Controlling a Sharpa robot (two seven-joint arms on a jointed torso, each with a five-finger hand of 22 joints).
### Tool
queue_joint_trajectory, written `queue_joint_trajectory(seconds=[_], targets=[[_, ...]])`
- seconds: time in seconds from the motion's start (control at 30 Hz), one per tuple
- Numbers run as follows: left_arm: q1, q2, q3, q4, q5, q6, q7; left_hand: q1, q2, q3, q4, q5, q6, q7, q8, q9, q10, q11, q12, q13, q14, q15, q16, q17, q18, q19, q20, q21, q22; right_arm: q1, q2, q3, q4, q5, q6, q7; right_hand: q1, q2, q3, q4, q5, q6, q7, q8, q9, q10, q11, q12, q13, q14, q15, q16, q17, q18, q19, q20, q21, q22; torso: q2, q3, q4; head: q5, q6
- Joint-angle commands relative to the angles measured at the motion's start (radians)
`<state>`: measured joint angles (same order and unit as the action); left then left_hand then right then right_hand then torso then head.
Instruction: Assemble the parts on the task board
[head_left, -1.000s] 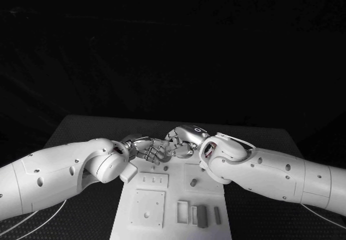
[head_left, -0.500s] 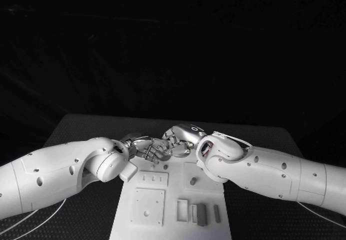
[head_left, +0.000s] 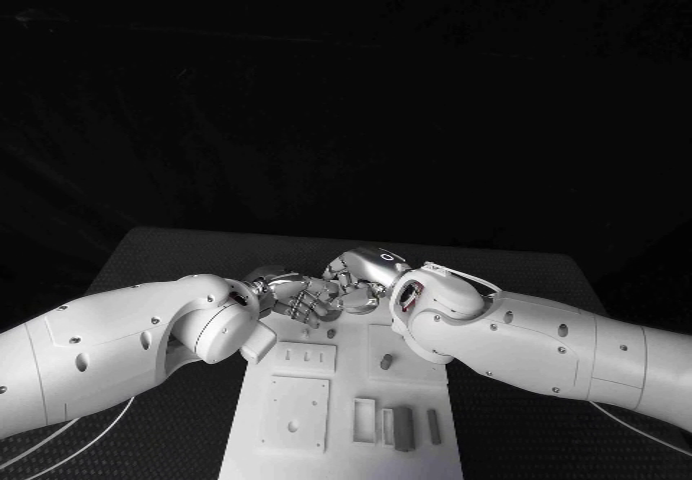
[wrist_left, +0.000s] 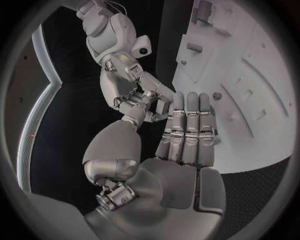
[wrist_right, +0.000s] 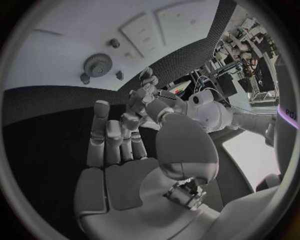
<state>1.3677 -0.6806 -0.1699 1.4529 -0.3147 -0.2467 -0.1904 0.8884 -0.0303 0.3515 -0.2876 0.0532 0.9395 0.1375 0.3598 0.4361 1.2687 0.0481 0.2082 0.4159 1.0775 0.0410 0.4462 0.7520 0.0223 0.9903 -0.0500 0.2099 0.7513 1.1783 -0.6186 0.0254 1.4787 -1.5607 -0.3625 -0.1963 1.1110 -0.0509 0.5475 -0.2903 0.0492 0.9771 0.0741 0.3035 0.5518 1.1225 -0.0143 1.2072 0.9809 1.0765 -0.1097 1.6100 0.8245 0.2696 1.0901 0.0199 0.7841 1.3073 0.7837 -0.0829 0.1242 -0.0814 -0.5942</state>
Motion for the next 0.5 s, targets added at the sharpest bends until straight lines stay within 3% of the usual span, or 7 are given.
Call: queue_joint_trajectory(seconds=[0.03,0.5], targets=[[0.002,0.004,0.001,0.006,-0.003,0.008,0.01,0.011,0.002,0.006,-0.001,-0.004,0.008,0.0,-0.004,0.002,-0.003,0.001,-0.005,0.003,0.005,0.001,-0.006,0.003,-0.003,0.003,-0.006,-0.006,0.002,0.0,0.004,0.0,-0.005,-0.011,0.016,0.005,0.003,0.001,0.003,0.003,0.0,0.031,0.023,0.003,0.004,0.01,0.0,0.0,-0.001,0.003,-0.007,0.002,-0.001,-0.008,0.005,0.0,0.004,0.018,0.0,-0.0006,-0.0001,0.0,0.0],[0.002,0.001,0.001,0.001,-0.004,0.0,0.009,0.058,0.018,0.048,0.004,-0.004,0.026,-0.006,0.0,0.006,0.01,-0.004,-0.01,0.029,0.022,-0.004,-0.013,0.022,-0.006,0.014,-0.01,-0.003,0.01,-0.001,0.003,0.0,-0.007,-0.01,0.023,0.006,0.002,0.001,0.003,0.003,0.0,0.031,0.023,0.003,0.004,0.011,0.0,0.0,-0.002,0.004,-0.007,0.001,-0.002,-0.008,0.005,0.0,0.004,0.018,0.0,-0.0001,-0.0001,0.002,-0.001]])
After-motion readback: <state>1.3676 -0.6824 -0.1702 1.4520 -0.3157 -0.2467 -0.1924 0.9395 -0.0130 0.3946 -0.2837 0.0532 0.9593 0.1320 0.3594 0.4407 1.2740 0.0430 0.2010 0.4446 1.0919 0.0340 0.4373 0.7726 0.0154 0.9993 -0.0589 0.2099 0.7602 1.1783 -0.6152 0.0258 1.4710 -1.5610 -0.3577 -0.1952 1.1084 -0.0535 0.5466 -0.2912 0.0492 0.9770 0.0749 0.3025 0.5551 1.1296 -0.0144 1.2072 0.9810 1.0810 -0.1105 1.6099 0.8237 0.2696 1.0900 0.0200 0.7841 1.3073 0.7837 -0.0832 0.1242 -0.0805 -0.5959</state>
